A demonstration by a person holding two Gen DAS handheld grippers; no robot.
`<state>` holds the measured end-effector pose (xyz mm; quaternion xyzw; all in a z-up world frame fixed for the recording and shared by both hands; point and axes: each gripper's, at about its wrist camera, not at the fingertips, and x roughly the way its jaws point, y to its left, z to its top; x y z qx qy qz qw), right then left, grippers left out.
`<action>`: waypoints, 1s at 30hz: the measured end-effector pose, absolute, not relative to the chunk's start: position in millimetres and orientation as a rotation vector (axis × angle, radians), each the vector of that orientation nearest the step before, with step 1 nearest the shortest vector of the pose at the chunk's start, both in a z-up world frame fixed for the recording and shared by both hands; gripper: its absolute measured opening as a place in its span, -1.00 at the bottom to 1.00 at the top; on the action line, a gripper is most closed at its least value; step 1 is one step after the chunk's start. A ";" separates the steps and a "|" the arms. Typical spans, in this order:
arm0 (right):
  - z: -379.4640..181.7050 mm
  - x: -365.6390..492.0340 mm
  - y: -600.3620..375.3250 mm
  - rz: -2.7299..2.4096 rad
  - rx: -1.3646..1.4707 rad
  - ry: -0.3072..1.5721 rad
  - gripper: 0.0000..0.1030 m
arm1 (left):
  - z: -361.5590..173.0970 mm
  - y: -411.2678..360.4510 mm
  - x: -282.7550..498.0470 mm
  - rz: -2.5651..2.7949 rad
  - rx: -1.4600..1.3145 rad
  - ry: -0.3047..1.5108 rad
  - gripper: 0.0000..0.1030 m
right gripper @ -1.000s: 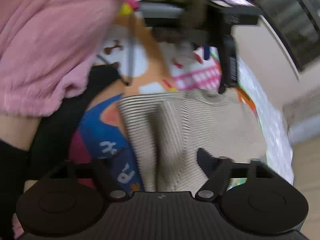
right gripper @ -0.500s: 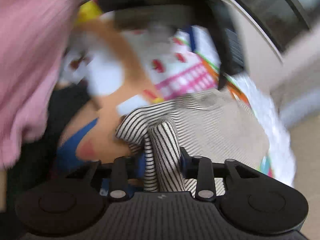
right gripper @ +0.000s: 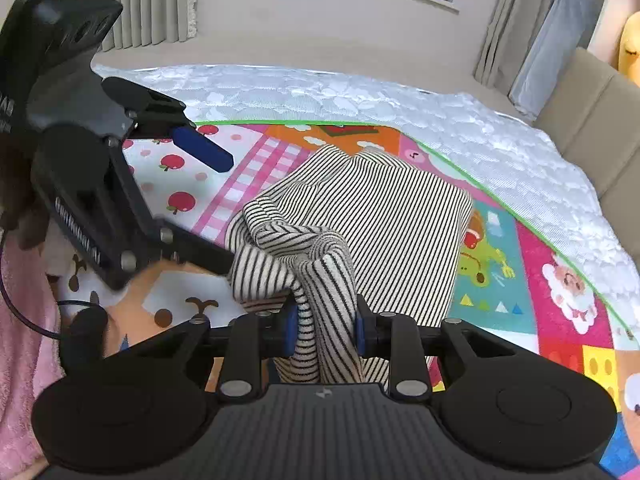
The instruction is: Fold clothes
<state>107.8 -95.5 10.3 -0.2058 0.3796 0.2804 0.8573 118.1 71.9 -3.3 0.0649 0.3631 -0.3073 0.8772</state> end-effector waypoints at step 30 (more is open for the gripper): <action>48.7 80.4 -141.7 0.745 -0.586 0.718 0.09 | -33.9 -18.6 74.6 -0.733 0.610 0.409 1.00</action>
